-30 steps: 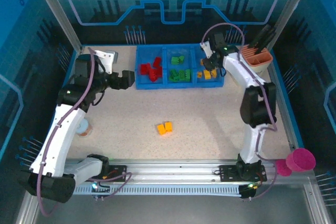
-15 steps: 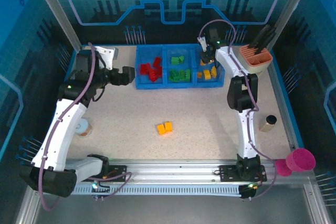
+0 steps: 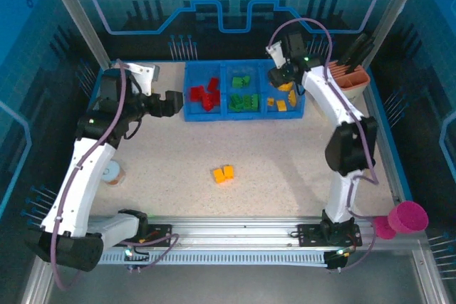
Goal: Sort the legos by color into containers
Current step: Place the lego in the container, then pick up the lego from the bottom-center of the table.
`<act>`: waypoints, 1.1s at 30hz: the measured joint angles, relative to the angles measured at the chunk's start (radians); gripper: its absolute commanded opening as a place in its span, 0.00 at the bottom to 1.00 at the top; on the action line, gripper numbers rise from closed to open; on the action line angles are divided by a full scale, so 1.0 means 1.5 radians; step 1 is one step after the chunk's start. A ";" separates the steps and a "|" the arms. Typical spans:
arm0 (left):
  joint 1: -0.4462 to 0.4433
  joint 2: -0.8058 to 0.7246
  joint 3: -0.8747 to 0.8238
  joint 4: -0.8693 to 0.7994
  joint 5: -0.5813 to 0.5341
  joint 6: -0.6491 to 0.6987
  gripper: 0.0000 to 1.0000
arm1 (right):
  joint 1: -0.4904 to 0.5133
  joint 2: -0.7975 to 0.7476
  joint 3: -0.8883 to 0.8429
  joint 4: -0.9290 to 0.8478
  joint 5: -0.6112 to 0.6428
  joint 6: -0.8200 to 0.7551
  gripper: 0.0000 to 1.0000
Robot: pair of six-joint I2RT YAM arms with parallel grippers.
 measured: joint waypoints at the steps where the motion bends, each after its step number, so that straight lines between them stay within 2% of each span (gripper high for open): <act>1: 0.000 -0.010 -0.004 0.002 0.002 0.000 0.98 | 0.024 -0.039 -0.032 0.003 -0.003 -0.004 0.65; 7: 0.001 -0.046 -0.032 0.017 0.010 0.000 0.99 | 0.175 -0.181 -0.237 0.068 -0.086 -0.087 0.75; 13: 0.002 -0.058 -0.052 0.024 0.019 0.004 0.99 | 0.366 -0.204 -0.401 0.110 -0.140 -0.181 0.81; 18: 0.002 -0.071 -0.060 0.032 0.019 0.005 0.99 | 0.414 -0.175 -0.401 0.102 -0.146 -0.226 0.89; 25: 0.002 -0.070 -0.070 0.040 0.019 0.007 0.99 | 0.473 -0.108 -0.400 0.111 -0.154 -0.259 0.90; 33: 0.002 -0.070 -0.083 0.048 0.019 0.011 0.99 | 0.487 -0.052 -0.400 0.131 -0.146 -0.276 0.89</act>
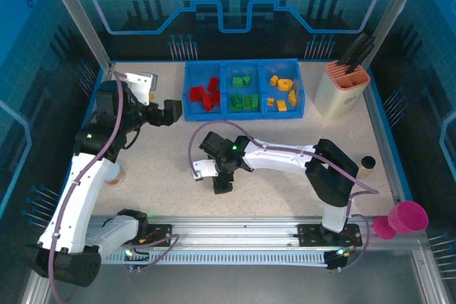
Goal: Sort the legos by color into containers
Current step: Pick up the lego from the bottom-center of the table.
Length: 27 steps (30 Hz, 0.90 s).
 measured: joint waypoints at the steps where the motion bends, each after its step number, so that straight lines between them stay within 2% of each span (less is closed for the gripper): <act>1: 0.000 0.000 -0.001 0.003 0.000 0.002 0.99 | -0.001 0.007 0.000 0.003 0.004 -0.002 0.88; 6: 0.000 0.000 -0.008 0.008 0.000 0.010 0.99 | -0.007 0.047 0.000 0.014 0.010 -0.008 0.83; 8: 0.000 -0.001 -0.010 0.008 -0.001 0.012 0.99 | -0.011 0.059 0.000 0.019 0.013 -0.009 0.77; 13: 0.000 -0.003 -0.016 0.013 -0.005 0.013 0.99 | -0.013 0.072 0.001 0.019 0.011 -0.011 0.41; 15: 0.001 -0.004 -0.016 0.014 -0.006 0.014 0.99 | -0.013 0.073 0.002 0.022 0.011 -0.009 0.33; 19: 0.001 -0.005 -0.016 0.016 -0.008 0.014 0.99 | -0.018 0.066 0.006 0.020 0.016 -0.003 0.27; 22: 0.001 -0.005 -0.016 0.016 -0.008 0.014 0.99 | -0.049 0.034 0.025 0.003 0.006 0.015 0.25; 24: 0.001 -0.005 -0.016 0.016 -0.008 0.014 0.99 | -0.094 -0.003 0.045 -0.001 -0.003 0.032 0.24; 27: 0.001 -0.005 -0.016 0.018 -0.008 0.014 0.99 | -0.202 -0.064 0.083 0.004 -0.013 0.065 0.24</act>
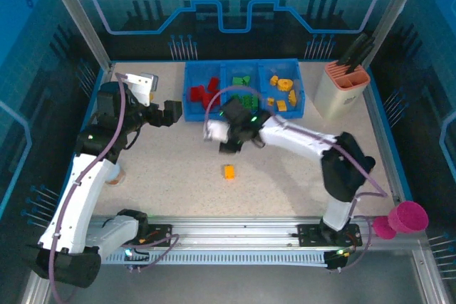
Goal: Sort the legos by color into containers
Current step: Pick up the lego from the bottom-center of the table, then place the lego in the container.
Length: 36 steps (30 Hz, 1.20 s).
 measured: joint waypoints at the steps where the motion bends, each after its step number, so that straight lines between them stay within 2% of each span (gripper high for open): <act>1: 0.000 0.000 0.000 0.000 0.000 0.000 0.99 | -0.033 -0.013 0.011 0.002 0.001 0.009 0.24; 6: 0.000 0.000 0.000 0.000 -0.003 0.012 0.99 | -0.208 -0.031 0.072 0.004 0.042 0.052 0.22; 11: 0.000 0.000 0.001 0.000 -0.004 0.012 0.99 | -0.281 -0.007 0.083 0.002 0.072 0.059 0.21; 16: 0.000 0.010 0.011 -0.003 -0.002 0.017 0.99 | -0.325 0.037 0.096 0.011 0.079 0.059 0.21; 21: 0.000 0.034 0.028 -0.006 -0.001 0.017 0.99 | -0.370 0.123 0.162 0.028 0.097 0.064 0.21; 29: 0.000 0.055 0.040 -0.022 0.003 0.020 0.99 | -0.386 0.240 0.259 0.030 0.108 0.069 0.22; 32: 0.000 0.055 0.048 -0.023 0.003 0.025 0.99 | -0.386 0.271 0.296 0.021 0.108 0.071 0.26; 36: 0.000 0.055 0.050 -0.024 0.003 0.029 0.99 | -0.385 0.290 0.331 0.005 0.109 0.075 0.37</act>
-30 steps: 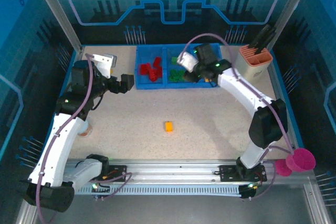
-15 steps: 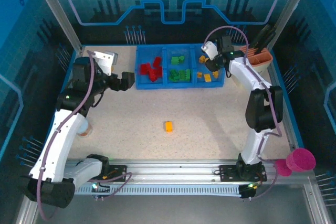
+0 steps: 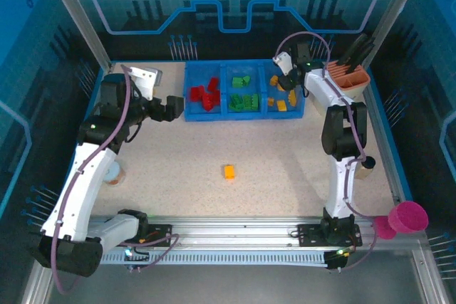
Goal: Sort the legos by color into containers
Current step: Place the lego in the container, then pick up the lego from the bottom-center of the table.
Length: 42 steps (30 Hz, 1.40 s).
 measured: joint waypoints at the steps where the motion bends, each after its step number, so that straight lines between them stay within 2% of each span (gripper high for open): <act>1: 0.000 0.000 0.000 0.000 0.000 0.000 0.99 | 0.000 0.001 0.005 -0.004 0.000 0.001 0.41; 4: 0.000 -0.001 0.000 0.000 0.000 0.001 0.99 | 0.003 0.001 0.022 -0.022 -0.001 0.007 0.50; 11: 0.000 -0.018 0.000 -0.001 0.000 0.000 0.99 | 0.016 -0.007 0.039 -0.078 -0.005 0.034 0.58; 20: 0.000 -0.088 0.000 -0.003 0.000 -0.002 0.99 | 0.062 -0.113 -0.027 -0.133 0.025 0.125 0.59; 24: 0.000 -0.118 0.000 -0.007 0.000 -0.002 0.99 | 0.152 -0.173 -0.056 -0.193 0.075 0.240 0.68; 31: 0.000 -0.157 -0.024 -0.007 0.012 -0.021 0.99 | 0.416 -0.206 -0.128 -0.263 0.097 0.524 0.74; 32: 0.000 -0.163 -0.030 -0.006 0.015 -0.023 0.99 | 0.446 -0.206 -0.147 -0.268 0.096 0.564 0.82; 34: -0.001 -0.174 -0.042 -0.006 0.018 -0.031 0.99 | 0.485 -0.203 -0.179 -0.275 0.094 0.626 0.87; 37: -0.009 -0.186 -0.052 -0.007 0.018 -0.035 0.99 | 0.525 -0.183 -0.206 -0.284 0.093 0.703 0.88; 42: -0.027 -0.203 -0.055 -0.006 0.018 -0.036 0.99 | 0.550 -0.164 -0.253 -0.274 0.082 0.780 0.87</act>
